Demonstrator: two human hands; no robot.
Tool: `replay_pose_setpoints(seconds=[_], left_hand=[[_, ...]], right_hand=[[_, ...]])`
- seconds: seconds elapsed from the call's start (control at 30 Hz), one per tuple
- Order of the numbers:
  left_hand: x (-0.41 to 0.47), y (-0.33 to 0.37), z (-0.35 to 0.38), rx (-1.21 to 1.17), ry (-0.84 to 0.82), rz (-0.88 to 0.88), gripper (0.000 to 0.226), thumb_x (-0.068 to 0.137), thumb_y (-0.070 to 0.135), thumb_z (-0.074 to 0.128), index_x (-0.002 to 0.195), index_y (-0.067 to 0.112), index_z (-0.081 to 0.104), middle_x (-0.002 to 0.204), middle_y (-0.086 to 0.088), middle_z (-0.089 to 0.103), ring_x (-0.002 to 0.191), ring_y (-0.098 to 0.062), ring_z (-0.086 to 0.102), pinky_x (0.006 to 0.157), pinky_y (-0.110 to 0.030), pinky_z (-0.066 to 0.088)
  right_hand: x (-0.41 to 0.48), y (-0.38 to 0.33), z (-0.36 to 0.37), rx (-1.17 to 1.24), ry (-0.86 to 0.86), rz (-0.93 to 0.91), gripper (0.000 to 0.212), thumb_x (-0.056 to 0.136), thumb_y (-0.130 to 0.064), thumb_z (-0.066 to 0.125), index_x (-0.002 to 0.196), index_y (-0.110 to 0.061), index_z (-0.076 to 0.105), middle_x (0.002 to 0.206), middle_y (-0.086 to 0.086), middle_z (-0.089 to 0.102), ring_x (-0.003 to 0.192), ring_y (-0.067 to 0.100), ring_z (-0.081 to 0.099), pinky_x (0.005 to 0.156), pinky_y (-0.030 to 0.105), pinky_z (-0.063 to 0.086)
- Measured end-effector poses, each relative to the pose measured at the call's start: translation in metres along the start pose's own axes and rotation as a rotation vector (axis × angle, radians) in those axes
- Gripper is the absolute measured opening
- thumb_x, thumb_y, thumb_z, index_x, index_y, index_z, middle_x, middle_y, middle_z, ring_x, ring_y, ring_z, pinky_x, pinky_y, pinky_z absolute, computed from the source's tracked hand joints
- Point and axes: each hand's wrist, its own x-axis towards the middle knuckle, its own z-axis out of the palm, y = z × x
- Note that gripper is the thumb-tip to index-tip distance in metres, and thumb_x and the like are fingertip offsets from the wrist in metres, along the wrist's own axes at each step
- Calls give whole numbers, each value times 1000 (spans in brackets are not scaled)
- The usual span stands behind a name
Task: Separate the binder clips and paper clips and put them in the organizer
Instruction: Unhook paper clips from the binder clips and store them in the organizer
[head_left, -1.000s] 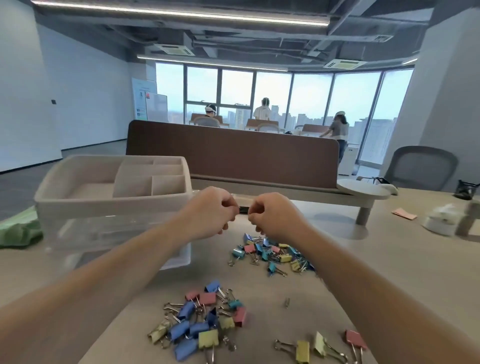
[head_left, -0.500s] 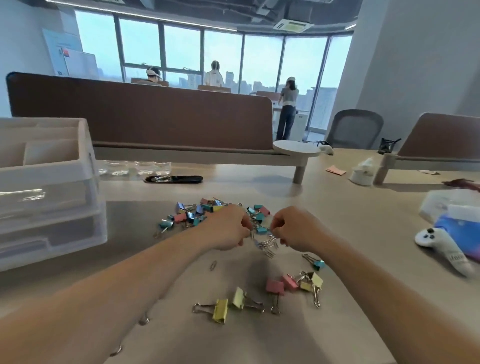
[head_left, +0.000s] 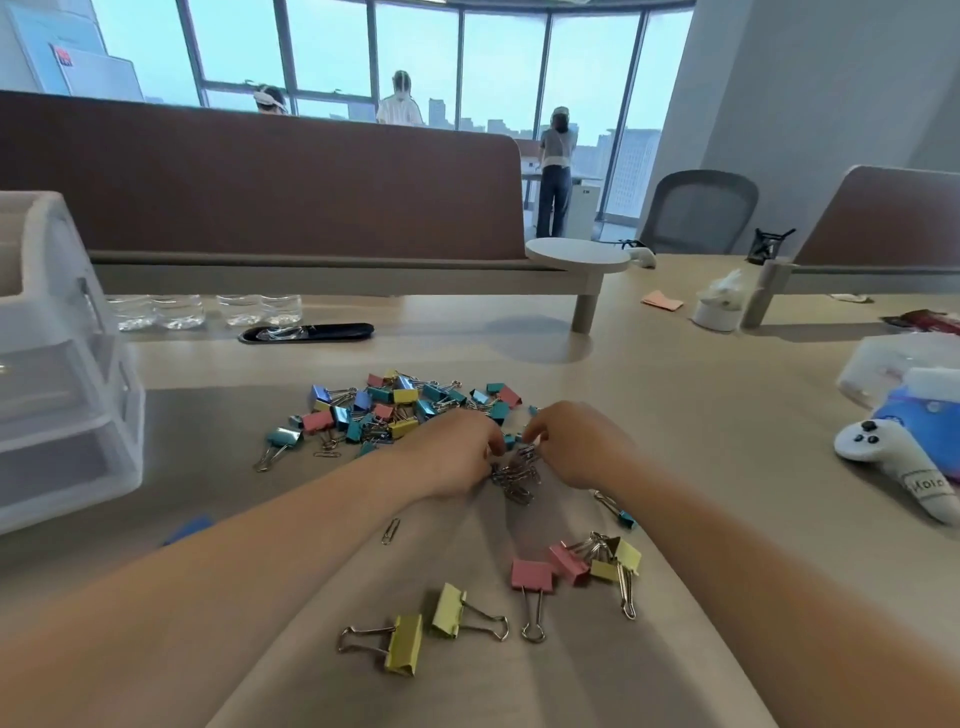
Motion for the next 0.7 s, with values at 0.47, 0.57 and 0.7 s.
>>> replay_pose_setpoints(seconds=[0.47,0.57,0.7], left_hand=[[2,-8,7,-50,-13,18,11,90,17,63,99,16,69,87,5,58,77,-11,54,53,-17,32],[2,-7,9,-43,-36,-7,8,91,16,62,97,17,67,89,3,61,81,-15,56,58,-22,35],[-2,-8,12,-6,-37,-25,5,92,15,59,94,18,62,92,0,60,83,-17,55,67,-27,41]], right_hand=[[12,3,10,25,22,1,10,87,-15,63,82,-20,70,89,1,68,84,21,63,74,33,52],[10,1,12,68,-20,-1,8,88,-16,65,84,-14,71,88,4,69,86,22,64,77,36,54],[3,-7,11,61,-79,-22,15,91,-17,62,89,-6,72,93,10,71,89,25,65,78,37,52]])
